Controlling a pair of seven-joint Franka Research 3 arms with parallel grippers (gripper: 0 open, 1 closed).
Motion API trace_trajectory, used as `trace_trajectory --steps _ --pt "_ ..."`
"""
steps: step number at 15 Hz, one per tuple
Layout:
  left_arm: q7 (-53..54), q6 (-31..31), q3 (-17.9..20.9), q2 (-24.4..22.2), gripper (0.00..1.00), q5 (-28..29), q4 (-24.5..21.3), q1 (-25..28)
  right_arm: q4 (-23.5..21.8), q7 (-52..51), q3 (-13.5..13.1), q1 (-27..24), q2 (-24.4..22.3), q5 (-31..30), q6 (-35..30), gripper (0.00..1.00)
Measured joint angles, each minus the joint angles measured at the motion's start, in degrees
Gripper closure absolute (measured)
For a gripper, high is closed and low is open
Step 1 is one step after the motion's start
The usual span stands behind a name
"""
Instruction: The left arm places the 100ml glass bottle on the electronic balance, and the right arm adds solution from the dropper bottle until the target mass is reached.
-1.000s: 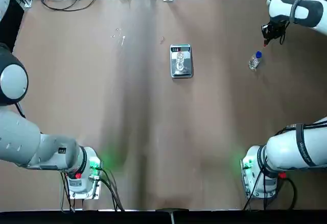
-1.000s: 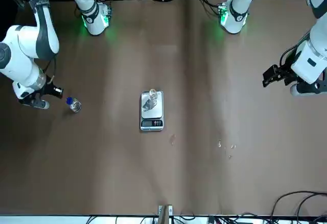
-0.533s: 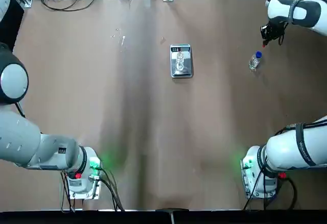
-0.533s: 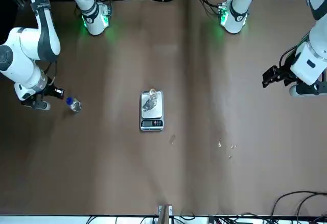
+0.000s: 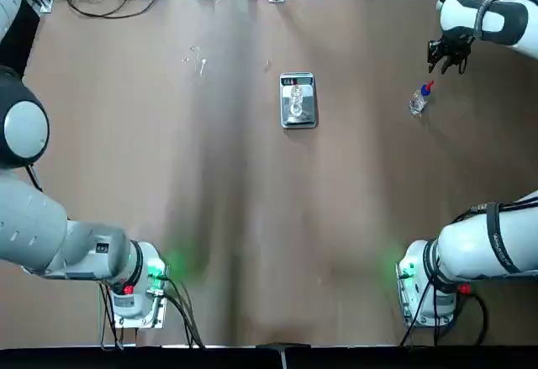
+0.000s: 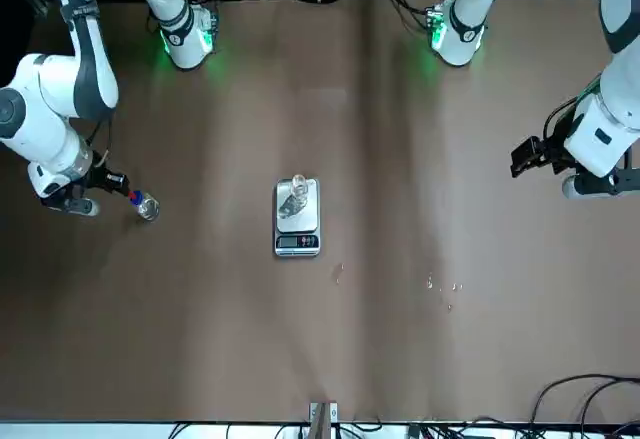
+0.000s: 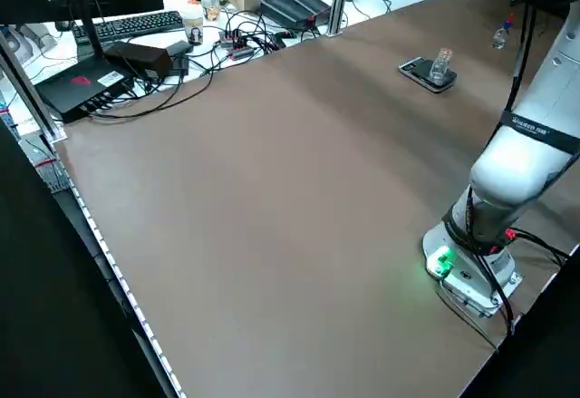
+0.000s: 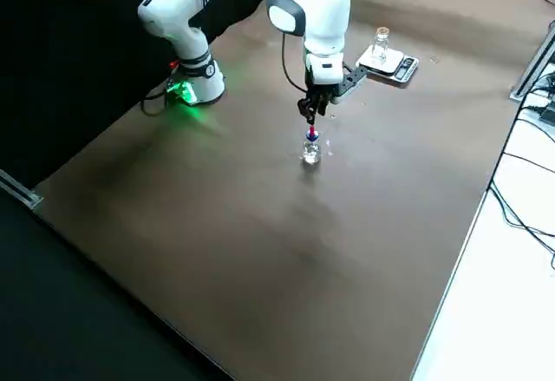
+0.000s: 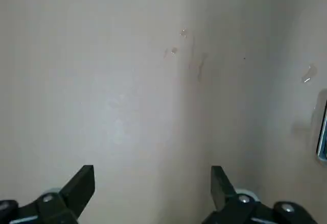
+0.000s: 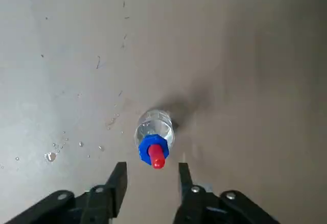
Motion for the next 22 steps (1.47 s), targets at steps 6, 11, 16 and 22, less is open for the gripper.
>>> trace_trajectory --steps 6,11,16,22 --pt "0.0 0.1 0.0 0.2 0.00 0.0 0.0 0.0 2.7 -1.8 0.1 0.0 -0.1 0.0 0.4 0.38" --pt "0.0 0.1 0.0 0.6 0.00 0.0 0.0 0.0 5.8 -2.0 0.6 0.0 -0.1 0.0 0.3 0.28" --pt "0.0 0.1 0.1 0.6 0.00 0.0 0.0 0.1 8.3 -2.0 1.0 0.3 -0.4 0.0 -0.1 0.22" --pt "1.4 0.1 0.1 0.5 0.00 0.2 0.2 0.7 17.8 -2.0 1.6 3.1 -1.3 0.6 -13.9 0.16"
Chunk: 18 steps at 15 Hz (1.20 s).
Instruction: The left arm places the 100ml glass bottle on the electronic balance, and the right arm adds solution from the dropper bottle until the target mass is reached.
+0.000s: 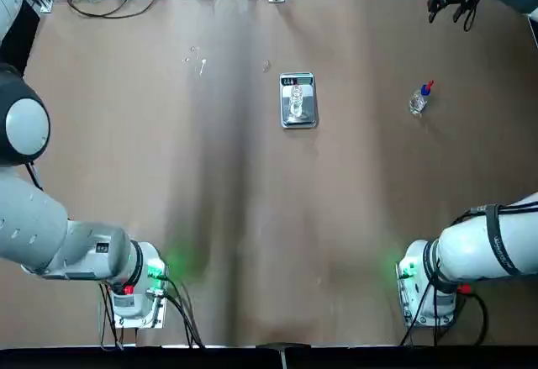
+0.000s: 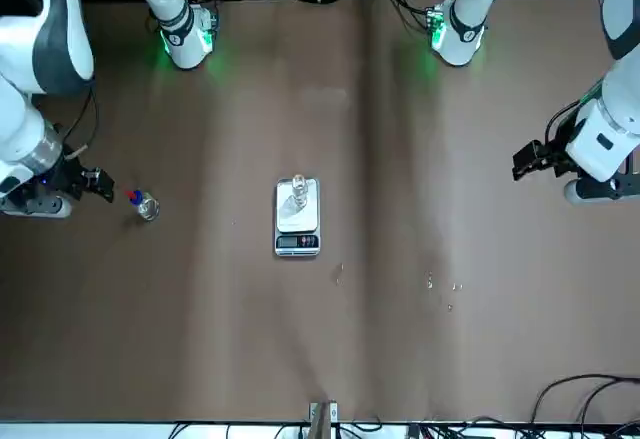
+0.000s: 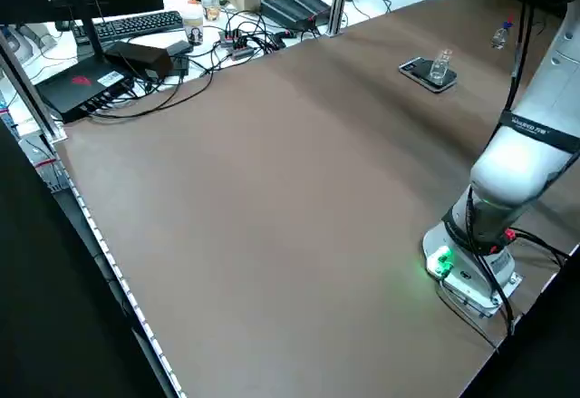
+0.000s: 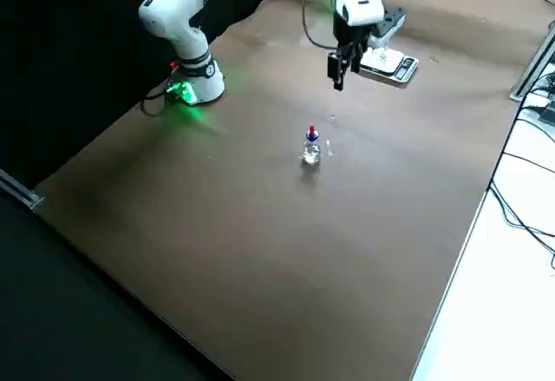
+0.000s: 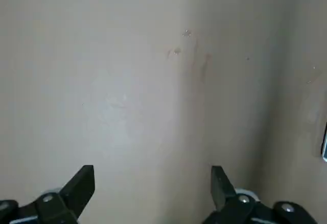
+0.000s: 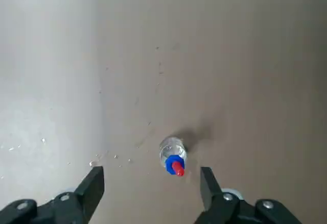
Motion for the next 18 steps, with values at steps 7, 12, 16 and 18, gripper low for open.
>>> trace_trajectory --steps 7,12,16,18 --pt "3.0 0.0 -0.2 -0.2 0.00 0.8 0.0 0.4 5.5 -1.7 0.1 0.3 -4.7 3.9 -12.8 0.15" --pt "3.0 0.0 -0.3 -0.2 0.00 0.8 0.0 0.4 11.6 -2.1 0.1 0.3 -7.4 4.1 -23.6 0.14" --pt "2.9 0.0 -0.4 -0.2 0.00 0.8 0.0 0.4 13.0 -2.2 0.3 0.3 -7.6 4.1 -25.2 0.00" --pt "2.9 0.0 -0.4 -0.2 0.00 0.8 0.0 0.4 13.0 -2.2 0.8 0.4 -7.6 4.1 -25.2 0.00"
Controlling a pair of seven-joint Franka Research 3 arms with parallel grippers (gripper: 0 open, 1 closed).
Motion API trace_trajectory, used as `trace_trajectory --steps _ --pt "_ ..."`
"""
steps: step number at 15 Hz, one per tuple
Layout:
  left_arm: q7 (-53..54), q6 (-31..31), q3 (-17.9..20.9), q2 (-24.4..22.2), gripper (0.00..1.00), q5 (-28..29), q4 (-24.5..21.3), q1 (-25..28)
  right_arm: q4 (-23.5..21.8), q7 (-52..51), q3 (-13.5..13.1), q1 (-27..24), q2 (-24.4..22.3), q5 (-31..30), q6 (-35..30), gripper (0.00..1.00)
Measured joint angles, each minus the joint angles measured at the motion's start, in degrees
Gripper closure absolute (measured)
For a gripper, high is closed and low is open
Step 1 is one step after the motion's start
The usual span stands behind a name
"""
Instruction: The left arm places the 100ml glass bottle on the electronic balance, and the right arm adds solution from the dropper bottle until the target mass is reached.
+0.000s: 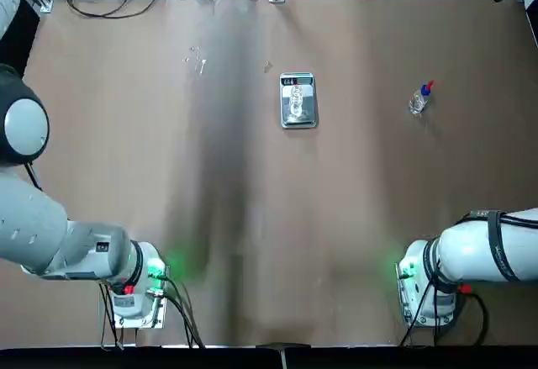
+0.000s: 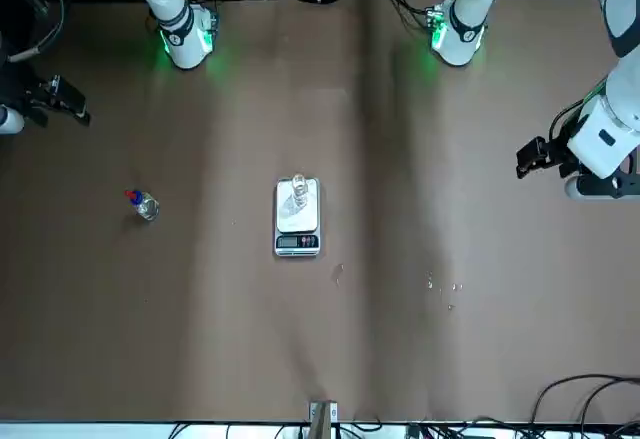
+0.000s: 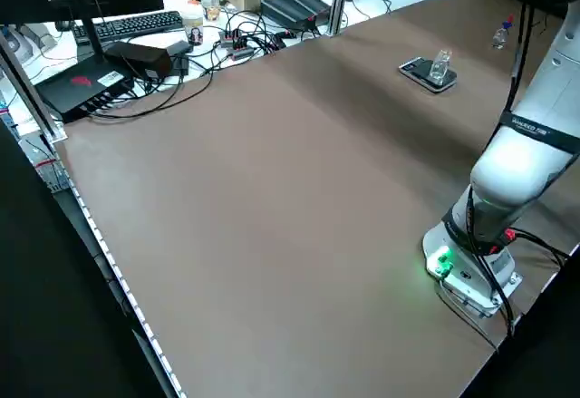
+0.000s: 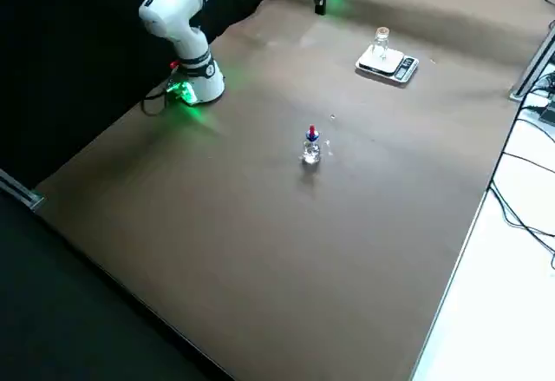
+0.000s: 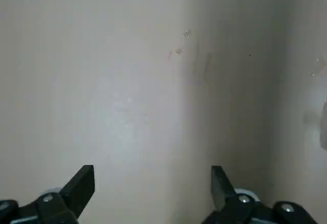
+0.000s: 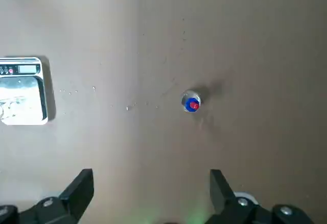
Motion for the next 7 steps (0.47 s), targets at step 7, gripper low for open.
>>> trace_trajectory --steps 7 --pt "0.0 0.0 -0.1 -1.9 0.00 0.0 0.4 0.0 0.0 0.0 2.2 1.2 0.1 -1.4 0.2 0.00"
